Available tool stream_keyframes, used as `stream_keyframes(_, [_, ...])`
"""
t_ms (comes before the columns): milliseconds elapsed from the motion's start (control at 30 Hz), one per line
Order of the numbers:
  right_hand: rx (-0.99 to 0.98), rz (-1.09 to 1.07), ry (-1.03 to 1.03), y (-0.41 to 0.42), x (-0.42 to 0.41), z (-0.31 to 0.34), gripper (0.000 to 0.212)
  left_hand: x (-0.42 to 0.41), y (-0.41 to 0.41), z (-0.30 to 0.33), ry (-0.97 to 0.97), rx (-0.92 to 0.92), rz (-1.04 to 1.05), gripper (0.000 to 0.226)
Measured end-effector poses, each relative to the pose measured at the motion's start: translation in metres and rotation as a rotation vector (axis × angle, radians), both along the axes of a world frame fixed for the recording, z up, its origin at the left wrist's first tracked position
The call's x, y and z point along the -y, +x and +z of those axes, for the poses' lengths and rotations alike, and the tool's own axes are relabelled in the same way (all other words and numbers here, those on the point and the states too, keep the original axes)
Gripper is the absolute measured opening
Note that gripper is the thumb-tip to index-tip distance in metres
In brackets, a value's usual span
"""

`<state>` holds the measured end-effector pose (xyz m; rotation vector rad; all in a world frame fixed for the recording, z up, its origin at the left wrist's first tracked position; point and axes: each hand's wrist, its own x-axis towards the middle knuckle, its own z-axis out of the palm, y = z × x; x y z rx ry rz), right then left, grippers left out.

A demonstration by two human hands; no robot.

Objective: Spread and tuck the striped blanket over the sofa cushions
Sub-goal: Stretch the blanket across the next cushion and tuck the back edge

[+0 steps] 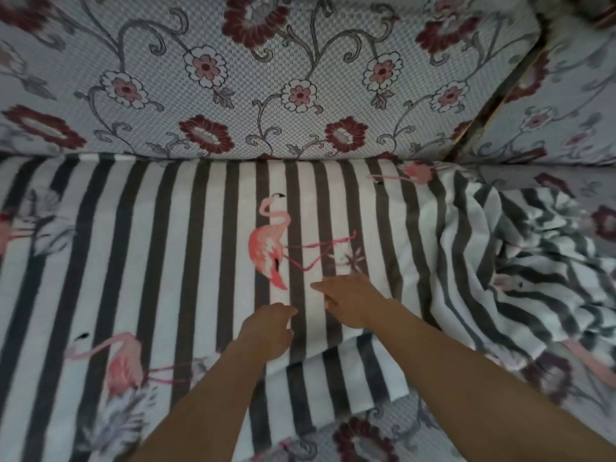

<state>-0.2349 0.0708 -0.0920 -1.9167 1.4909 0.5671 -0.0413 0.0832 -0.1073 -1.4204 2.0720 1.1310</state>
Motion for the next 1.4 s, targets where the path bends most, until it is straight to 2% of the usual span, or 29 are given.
stream_keyframes(133, [0.062,0.057,0.014,-0.01,-0.063,0.008,0.049,-0.07,-0.01,0.004,-0.031,-0.016,0.079,0.037])
stream_keyframes(300, [0.086,0.199,-0.021,-0.032,-0.146,0.014,0.043,-0.159,-0.022,-0.01,-0.035,0.107,0.045,0.02])
stream_keyframes(367, [0.106,0.243,-0.111,-0.038,-0.176,0.013,0.039,-0.189,-0.024,-0.014,-0.079,0.156,0.074,0.025])
stream_keyframes(467, [0.121,0.244,-0.191,-0.039,-0.211,0.001,0.034,-0.22,-0.023,-0.025,-0.207,0.249,0.124,0.045])
stream_keyframes(533, [0.118,0.249,-0.226,-0.035,-0.226,-0.016,0.038,-0.225,-0.021,-0.035,-0.271,0.293,0.166,0.05])
stream_keyframes(600, [0.119,0.239,-0.263,-0.031,-0.231,-0.035,0.052,-0.221,-0.017,-0.046,-0.335,0.323,0.168,0.052])
stream_keyframes(700, [0.13,0.176,-0.316,-0.023,-0.23,-0.054,0.068,-0.213,-0.014,-0.062,-0.428,0.308,0.152,0.042])
stream_keyframes(767, [0.114,0.14,-0.369,-0.018,-0.225,-0.058,0.064,-0.207,-0.012,-0.065,-0.412,0.274,0.147,0.034])
stream_keyframes(867, [0.035,0.113,-0.369,-0.01,-0.226,-0.061,0.063,-0.215,0.0,-0.053,-0.248,0.115,0.188,0.021])
stream_keyframes(967, [-0.022,0.137,-0.36,0.005,-0.238,-0.054,0.053,-0.235,0.012,-0.03,-0.101,0.051,0.056,0.027])
stream_keyframes(1067, [-0.07,0.187,-0.242,0.011,-0.248,-0.041,0.04,-0.258,0.014,-0.019,-0.038,0.064,-0.066,0.037])
stream_keyframes(1167, [-0.064,0.21,0.073,0.008,-0.262,-0.03,0.023,-0.291,0.019,-0.029,0.113,0.103,-0.182,0.035])
stream_keyframes(1233, [-0.056,0.226,0.285,0.006,-0.278,-0.033,0.014,-0.316,0.022,-0.041,0.228,0.107,-0.182,0.029])
stream_keyframes(1333, [-0.063,0.191,0.489,-0.001,-0.311,-0.05,0.022,-0.346,0.015,-0.058,0.337,0.103,-0.242,0.024])
stream_keyframes(1400, [-0.091,0.158,0.54,-0.007,-0.331,-0.061,0.02,-0.357,0.01,-0.068,0.361,0.13,-0.297,0.029])
